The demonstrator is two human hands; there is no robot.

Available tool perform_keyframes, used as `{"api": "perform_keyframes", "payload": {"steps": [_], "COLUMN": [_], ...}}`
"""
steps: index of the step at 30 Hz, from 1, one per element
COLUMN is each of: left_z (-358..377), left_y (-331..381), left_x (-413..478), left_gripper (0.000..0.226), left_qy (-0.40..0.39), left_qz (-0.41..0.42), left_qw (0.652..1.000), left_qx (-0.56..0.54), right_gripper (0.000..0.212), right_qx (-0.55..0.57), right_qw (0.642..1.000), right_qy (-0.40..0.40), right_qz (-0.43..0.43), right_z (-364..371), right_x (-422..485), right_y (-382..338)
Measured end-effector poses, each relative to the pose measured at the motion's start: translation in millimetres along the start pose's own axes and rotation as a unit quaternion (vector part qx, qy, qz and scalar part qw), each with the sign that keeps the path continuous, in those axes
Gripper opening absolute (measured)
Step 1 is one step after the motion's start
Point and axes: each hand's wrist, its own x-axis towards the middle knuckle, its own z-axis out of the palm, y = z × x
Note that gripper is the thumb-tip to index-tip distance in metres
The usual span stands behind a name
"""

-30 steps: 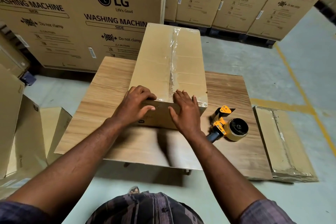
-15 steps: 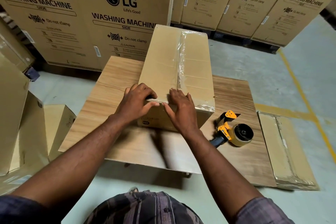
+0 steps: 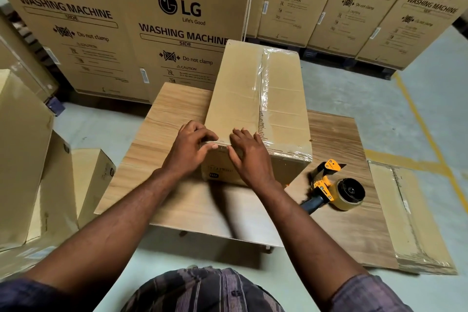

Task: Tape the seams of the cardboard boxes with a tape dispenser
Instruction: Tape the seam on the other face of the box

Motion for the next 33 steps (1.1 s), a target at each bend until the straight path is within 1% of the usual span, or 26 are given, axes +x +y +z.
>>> {"api": "perform_keyframes", "payload": {"steps": [1,3,5,6,7,10,12,14,16,20,22,24,26,28,30,32,33], "left_z": [0,4,14,19,25,34,36,35,33,34,37,36,32,27,24,25,25], "left_y": [-2,-4,2,6,12,28,30,22,11,4,0,-6,-11,-10,-4,-6,-10], "left_x": [-2,-10,-17,-20,-21,-23,-26,-28,-29,-36,-41,-39,-33,-29,-27,-27,-26], "left_gripper": [0.023,0.028,0.034,0.034,0.033,0.03,0.029,0.031,0.037,0.049,0.051,0.05,0.046,0.044,0.047,0.049,0.049], "left_qy": [0.009,0.035,0.086,0.114,0.141,0.197,0.208,0.199,0.181,0.094,0.067,0.053,0.045,0.069,0.083,0.064,0.042], "left_qz": [-0.025,-0.102,-0.209,-0.252,-0.275,-0.302,-0.303,-0.298,-0.297,-0.292,-0.282,-0.278,-0.278,-0.253,-0.218,-0.21,-0.222], "left_qw": [0.999,0.99,0.961,0.941,0.926,0.898,0.895,0.899,0.902,0.908,0.91,0.917,0.93,0.943,0.954,0.961,0.96], "left_qx": [-0.029,-0.087,-0.16,-0.195,-0.218,-0.251,-0.255,-0.253,-0.256,-0.285,-0.297,-0.282,-0.234,-0.202,-0.188,-0.17,-0.163], "right_gripper": [0.027,0.04,0.051,0.052,0.05,0.038,0.036,0.041,0.047,0.051,0.05,0.052,0.057,0.068,0.063,0.054,0.052], "right_qx": [-0.004,-0.012,-0.015,-0.008,0.009,0.061,0.028,-0.027,-0.055,-0.079,-0.092,-0.089,-0.069,-0.046,-0.033,-0.031,-0.032], "right_qw": [1.0,1.0,1.0,0.999,0.999,0.996,0.997,0.996,0.994,0.994,0.993,0.994,0.996,0.997,0.997,0.997,0.997], "right_qy": [-0.006,-0.02,-0.025,-0.027,-0.031,-0.037,-0.03,-0.01,0.009,0.002,0.003,0.009,-0.005,-0.023,-0.012,0.007,0.015], "right_qz": [-0.005,-0.011,0.006,0.023,0.039,0.054,0.069,0.087,0.093,0.079,0.071,0.063,0.053,0.056,0.064,0.073,0.074], "right_z": [3,7,7,6,5,10,21,33,43,49,49,48,45,42,42,45,46], "right_x": [-3,-9,-10,-7,-3,12,19,22,20,17,15,14,12,11,11,11,11], "right_y": [2,7,6,0,-10,-41,-53,-59,-58,-54,-54,-53,-51,-49,-48,-48,-50]}}
